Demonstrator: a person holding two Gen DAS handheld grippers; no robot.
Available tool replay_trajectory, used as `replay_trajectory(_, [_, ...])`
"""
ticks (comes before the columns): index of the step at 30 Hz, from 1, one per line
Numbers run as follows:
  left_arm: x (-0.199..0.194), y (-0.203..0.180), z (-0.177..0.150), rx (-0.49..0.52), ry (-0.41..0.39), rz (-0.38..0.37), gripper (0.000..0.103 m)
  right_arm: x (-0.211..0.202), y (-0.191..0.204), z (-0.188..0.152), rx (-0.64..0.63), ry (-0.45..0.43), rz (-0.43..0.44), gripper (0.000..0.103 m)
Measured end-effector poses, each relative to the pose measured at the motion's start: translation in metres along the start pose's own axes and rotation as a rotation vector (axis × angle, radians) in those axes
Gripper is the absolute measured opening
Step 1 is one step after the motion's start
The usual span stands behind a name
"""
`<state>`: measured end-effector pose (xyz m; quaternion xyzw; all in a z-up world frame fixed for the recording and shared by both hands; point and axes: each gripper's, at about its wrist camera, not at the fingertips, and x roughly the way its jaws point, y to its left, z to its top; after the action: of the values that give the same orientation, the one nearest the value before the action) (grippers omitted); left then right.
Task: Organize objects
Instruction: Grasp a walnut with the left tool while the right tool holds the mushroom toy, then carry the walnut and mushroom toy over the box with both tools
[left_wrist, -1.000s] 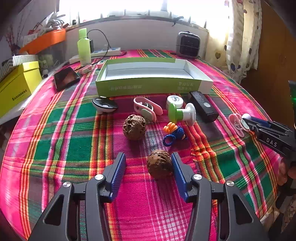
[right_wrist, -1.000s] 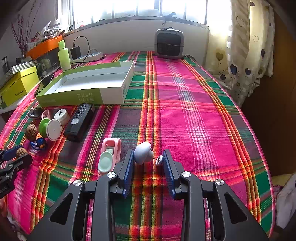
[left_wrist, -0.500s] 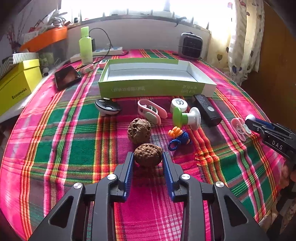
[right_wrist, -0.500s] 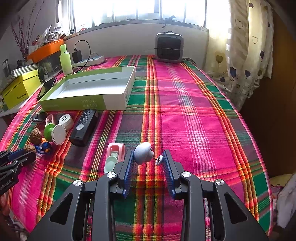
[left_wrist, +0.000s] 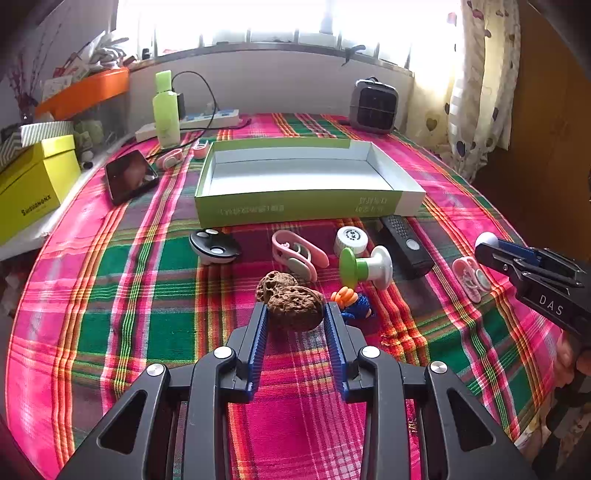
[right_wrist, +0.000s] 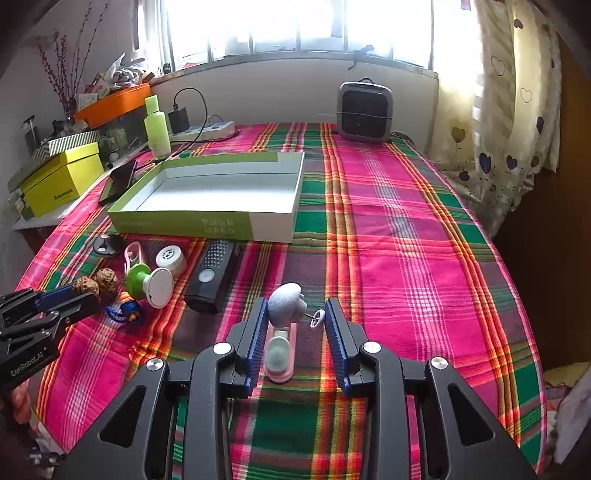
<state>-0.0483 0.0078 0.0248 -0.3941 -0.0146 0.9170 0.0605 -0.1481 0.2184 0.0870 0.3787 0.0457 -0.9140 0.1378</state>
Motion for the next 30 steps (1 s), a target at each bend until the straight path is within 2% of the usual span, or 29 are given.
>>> replay_trajectory(18, [0.003,0.011,0.037,-0.014,-0.052,-0.005,0.029,0.008,0.032,0.032,-0.051,-0.033,0.082,0.033])
replay_trajectory(30, [0.023,0.024,0.067,-0.039,-0.044,-0.014,0.029,0.025,0.048,0.059,-0.071,-0.037,0.100,0.033])
